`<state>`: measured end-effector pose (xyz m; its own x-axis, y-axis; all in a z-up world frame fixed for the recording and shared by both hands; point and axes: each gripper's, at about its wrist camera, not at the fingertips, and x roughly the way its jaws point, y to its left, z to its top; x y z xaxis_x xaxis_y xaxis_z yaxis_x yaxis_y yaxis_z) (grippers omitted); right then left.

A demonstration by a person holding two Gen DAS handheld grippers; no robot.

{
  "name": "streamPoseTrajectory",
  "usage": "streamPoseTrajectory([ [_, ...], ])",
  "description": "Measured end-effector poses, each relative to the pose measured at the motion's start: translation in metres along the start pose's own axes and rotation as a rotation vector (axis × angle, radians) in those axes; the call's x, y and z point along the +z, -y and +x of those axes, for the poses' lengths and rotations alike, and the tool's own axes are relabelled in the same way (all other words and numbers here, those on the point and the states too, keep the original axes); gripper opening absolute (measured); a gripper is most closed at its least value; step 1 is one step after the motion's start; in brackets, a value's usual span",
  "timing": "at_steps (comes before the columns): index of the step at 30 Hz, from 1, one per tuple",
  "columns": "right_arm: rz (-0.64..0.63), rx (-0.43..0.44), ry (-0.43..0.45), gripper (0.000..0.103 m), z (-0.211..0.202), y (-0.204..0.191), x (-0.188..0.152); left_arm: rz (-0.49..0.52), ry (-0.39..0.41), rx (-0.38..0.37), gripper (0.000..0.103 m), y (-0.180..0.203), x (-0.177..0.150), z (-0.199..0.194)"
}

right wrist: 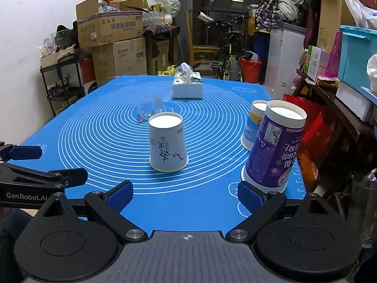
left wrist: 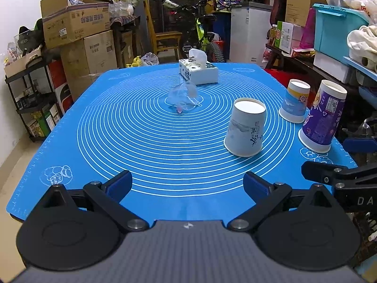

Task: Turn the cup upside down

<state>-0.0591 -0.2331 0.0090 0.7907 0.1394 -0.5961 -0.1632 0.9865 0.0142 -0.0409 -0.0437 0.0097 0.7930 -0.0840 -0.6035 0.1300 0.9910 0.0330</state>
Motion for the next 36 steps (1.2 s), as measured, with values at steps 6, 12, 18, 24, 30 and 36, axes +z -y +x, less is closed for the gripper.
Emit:
streamPoseTrajectory([
  [6, 0.0, -0.001, 0.0, 0.095, -0.0002, 0.0003, -0.0003, 0.006, -0.005, -0.003, 0.099, 0.0003, 0.0006, 0.0],
  [12, -0.001, 0.001, -0.001, 0.095, -0.0002, 0.0003, -0.0003, 0.011, -0.009, -0.007, 0.099, 0.0017, -0.0003, -0.0001],
  [18, -0.001, -0.001, -0.005, 0.095, 0.0002, 0.0014, -0.0008, 0.012, -0.009, -0.007, 0.099, 0.002, -0.0009, 0.0],
  [24, -0.001, -0.008, -0.014, 0.095, 0.0006, 0.0039, -0.0007, 0.013, -0.009, -0.007, 0.1, 0.0022, -0.0009, -0.0001],
  [30, -0.003, -0.01, -0.017, 0.095, 0.0012, 0.0034, 0.0, 0.012, -0.01, -0.008, 0.1, 0.0026, -0.0018, 0.0003],
  [36, -0.002, -0.012, -0.022, 0.095, 0.002, 0.0048, -0.0002, 0.013, -0.009, -0.008, 0.1, 0.0028, -0.0015, 0.0003],
])
